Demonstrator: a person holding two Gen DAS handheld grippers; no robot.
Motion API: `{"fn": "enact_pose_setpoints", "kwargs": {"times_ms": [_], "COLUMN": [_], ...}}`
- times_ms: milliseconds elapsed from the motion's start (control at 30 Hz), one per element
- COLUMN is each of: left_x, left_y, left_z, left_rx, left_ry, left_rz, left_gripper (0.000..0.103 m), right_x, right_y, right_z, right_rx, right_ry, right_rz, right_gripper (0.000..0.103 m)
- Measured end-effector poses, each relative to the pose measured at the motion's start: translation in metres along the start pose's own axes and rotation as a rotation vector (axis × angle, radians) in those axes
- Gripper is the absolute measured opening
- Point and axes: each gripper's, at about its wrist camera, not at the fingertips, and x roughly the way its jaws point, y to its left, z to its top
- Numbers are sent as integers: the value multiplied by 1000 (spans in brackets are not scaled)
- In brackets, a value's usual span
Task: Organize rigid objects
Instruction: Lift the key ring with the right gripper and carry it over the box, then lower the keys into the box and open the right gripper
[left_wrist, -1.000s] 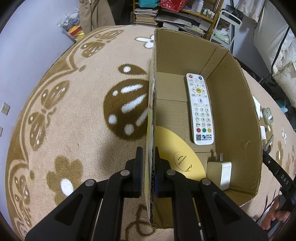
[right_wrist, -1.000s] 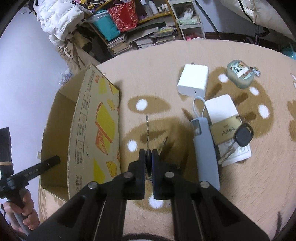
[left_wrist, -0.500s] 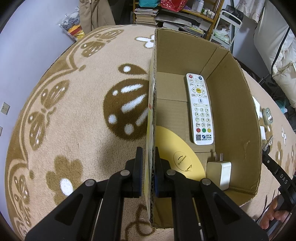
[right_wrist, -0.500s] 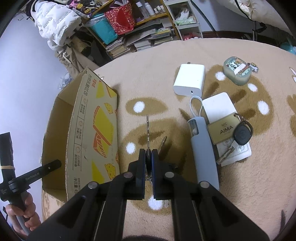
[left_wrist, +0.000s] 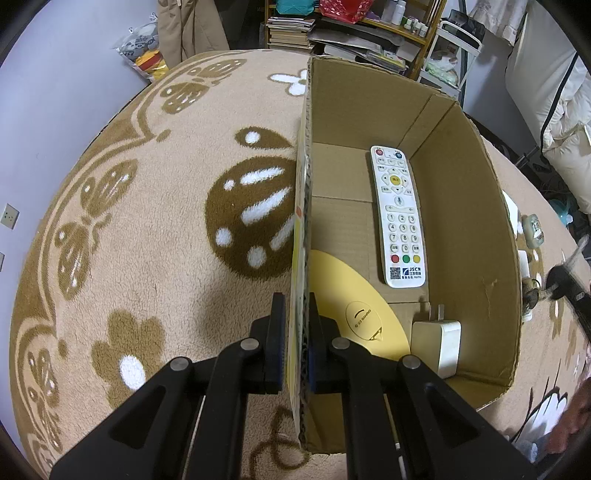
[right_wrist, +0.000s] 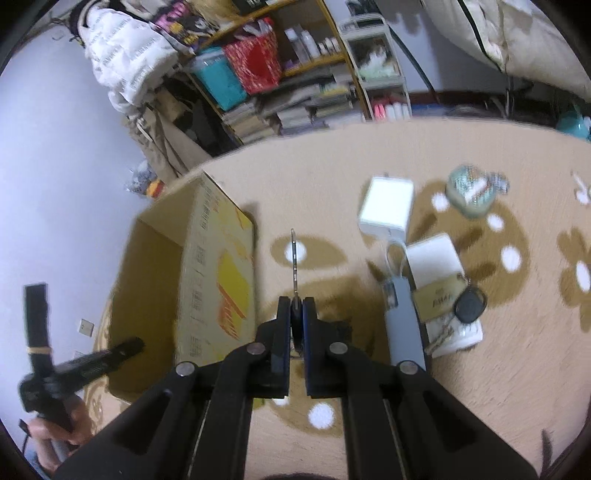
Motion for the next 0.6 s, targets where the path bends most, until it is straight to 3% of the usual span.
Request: {"fn": "enact_pose_setpoints", "kwargs": {"times_ms": [400, 600], "left_x": [0, -1], "left_y": [0, -2], "left_z": [0, 0], "left_rx": [0, 6], "left_ry": [0, -3], "left_rz": [0, 5], "left_gripper": [9, 9], "right_x": [-42, -32], "right_y": [84, 118], "right_z": [45, 47], "right_rx": [-165, -238], "right_ry": [-133, -126], "right_rz": [102, 156], "right_gripper": [7, 7]}}
